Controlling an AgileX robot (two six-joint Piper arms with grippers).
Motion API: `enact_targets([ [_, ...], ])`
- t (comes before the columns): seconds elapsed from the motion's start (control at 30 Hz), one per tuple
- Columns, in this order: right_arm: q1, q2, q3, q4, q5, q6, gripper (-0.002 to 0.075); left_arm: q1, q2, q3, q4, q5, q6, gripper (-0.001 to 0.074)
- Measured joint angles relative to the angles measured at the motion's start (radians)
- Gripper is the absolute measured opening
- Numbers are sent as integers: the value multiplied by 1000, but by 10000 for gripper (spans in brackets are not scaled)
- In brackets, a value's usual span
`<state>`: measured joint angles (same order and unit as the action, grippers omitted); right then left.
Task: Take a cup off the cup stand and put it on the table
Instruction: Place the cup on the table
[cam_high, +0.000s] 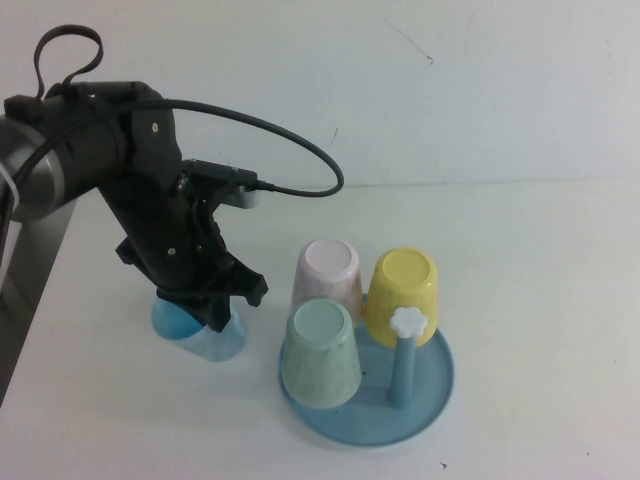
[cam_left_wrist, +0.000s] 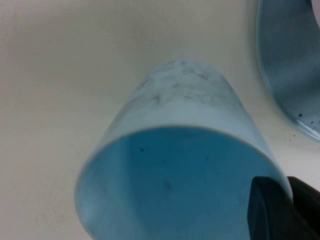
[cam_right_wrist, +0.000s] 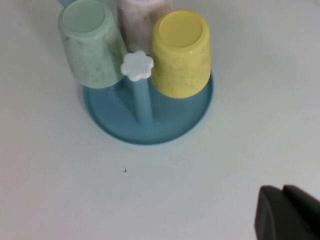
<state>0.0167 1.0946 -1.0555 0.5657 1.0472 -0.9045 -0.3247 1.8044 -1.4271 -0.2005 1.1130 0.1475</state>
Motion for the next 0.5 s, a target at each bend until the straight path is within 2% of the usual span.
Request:
enact_targets([
  [0.5, 0, 0, 24, 0, -56, -45, 0, 0, 23, 0, 4, 0, 30, 28],
])
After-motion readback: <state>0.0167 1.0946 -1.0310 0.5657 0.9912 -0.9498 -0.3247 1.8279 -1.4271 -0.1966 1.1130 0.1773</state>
